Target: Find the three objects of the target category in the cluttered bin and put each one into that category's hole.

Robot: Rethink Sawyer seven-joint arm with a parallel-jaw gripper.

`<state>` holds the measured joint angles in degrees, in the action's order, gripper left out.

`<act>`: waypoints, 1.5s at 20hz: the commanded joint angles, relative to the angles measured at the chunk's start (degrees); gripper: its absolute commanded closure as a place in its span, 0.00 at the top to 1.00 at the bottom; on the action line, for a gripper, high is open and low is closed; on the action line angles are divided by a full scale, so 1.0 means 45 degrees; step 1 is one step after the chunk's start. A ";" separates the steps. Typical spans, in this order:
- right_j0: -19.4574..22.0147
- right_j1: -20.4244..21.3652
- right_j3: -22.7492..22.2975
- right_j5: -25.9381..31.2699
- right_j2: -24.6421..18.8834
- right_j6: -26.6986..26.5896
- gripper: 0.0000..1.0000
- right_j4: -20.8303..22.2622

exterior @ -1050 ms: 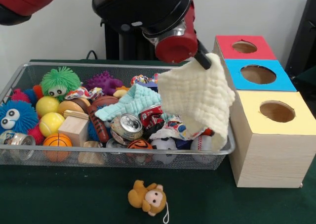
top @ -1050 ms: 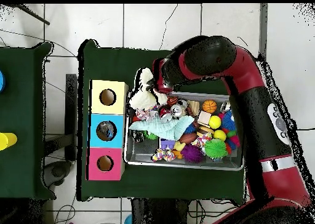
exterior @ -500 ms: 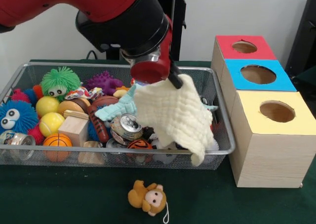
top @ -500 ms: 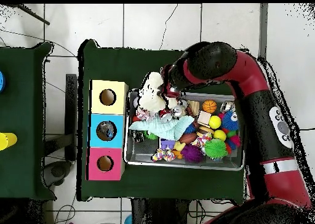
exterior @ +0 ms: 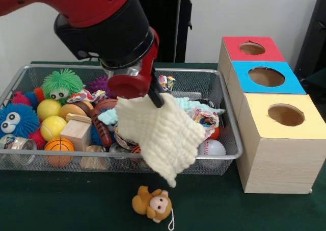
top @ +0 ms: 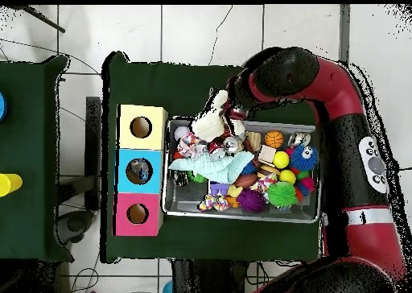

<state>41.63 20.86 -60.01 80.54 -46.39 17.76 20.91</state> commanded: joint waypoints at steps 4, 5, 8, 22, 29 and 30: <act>0.0131 0.0113 0.1463 0.2250 0.1376 -0.0410 0.00 0.1049; 0.0164 0.0172 0.1514 0.2373 0.1415 -0.0575 0.00 0.1104; 0.0259 0.0267 0.1675 0.2624 0.1492 -0.1012 0.00 0.1274; 0.0696 0.0417 0.2114 0.3437 0.1438 -0.2371 0.00 0.2446; 0.0870 0.0342 0.2704 0.4084 0.1276 -0.3100 0.00 0.2964; 0.0884 0.0359 0.2749 0.4183 0.1243 -0.3155 0.00 0.3002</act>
<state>44.57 21.13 -49.86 92.54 -42.98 17.70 30.11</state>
